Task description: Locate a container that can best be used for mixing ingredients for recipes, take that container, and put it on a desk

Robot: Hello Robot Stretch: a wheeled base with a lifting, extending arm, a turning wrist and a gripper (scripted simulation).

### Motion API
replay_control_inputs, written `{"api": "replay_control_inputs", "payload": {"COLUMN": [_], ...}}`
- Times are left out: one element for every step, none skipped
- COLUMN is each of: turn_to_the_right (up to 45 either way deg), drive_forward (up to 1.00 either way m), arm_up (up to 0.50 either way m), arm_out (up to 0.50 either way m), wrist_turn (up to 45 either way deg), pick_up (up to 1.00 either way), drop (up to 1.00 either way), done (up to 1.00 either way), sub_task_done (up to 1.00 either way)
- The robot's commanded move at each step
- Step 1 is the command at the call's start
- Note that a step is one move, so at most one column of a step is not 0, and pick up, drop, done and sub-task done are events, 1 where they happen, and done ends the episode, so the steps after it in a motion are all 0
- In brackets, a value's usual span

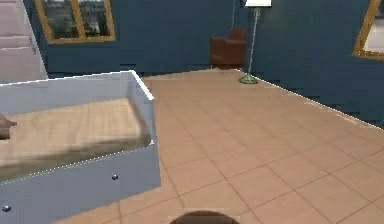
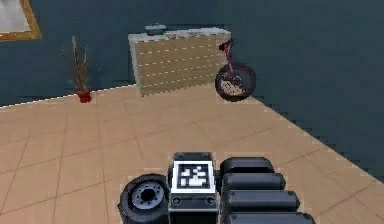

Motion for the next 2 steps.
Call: {"api": "replay_control_inputs", "payload": {"turn_to_the_right": [0.0,6.0], "drive_forward": [1.00,0.00], "arm_up": [0.00,0.00], "arm_out": [0.00,0.00], "wrist_turn": [0.0,0.0], "pick_up": [0.00,0.00], "drop": [0.00,0.00], "done": [0.00,0.00], "sub_task_done": [0.00,0.00]}}
